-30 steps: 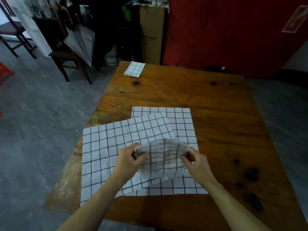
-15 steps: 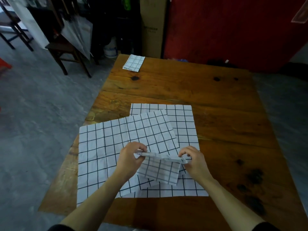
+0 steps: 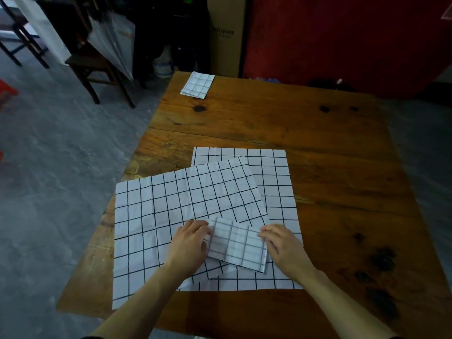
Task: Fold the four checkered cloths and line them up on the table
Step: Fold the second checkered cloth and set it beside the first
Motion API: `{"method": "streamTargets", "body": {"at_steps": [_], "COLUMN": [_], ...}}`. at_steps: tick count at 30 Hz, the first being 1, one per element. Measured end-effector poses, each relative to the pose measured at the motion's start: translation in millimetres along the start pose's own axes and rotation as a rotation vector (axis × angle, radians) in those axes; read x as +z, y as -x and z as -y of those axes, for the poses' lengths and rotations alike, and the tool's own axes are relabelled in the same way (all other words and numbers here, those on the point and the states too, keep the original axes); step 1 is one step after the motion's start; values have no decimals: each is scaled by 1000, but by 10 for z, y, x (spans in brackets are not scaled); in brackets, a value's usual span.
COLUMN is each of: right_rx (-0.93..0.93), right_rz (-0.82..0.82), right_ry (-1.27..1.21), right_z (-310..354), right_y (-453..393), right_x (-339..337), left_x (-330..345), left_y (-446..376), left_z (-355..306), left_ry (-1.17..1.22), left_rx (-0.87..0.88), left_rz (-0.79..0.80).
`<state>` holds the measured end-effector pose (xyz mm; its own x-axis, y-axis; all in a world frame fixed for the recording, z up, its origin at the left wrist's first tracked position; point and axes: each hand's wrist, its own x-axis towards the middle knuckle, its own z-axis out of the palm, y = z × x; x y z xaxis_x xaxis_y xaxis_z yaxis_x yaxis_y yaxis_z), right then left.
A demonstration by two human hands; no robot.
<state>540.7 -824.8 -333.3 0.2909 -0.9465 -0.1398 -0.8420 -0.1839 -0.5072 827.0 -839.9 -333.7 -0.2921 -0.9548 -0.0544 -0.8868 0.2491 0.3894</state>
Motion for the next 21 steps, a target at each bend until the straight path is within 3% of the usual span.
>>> {"method": "streamTargets", "body": {"at_steps": [7,11,17,21], "right_rx": [-84,22,138,118], "right_rz": [46,72,15,-76], "right_ry": [358,360,397,331], "right_z": [270,110,-96,-6], "right_y": [-83,8,217,53], "right_x": [554,662,500,447], "left_x": [229,279,209,179], "left_y": [-225,-205,-198,-321], "left_z": [-510,-367,-46,-142], "left_ry": [-294,-339,-340,-263], "left_rx": [206,158,20,85], "left_rz": [310,388,361,168]}}
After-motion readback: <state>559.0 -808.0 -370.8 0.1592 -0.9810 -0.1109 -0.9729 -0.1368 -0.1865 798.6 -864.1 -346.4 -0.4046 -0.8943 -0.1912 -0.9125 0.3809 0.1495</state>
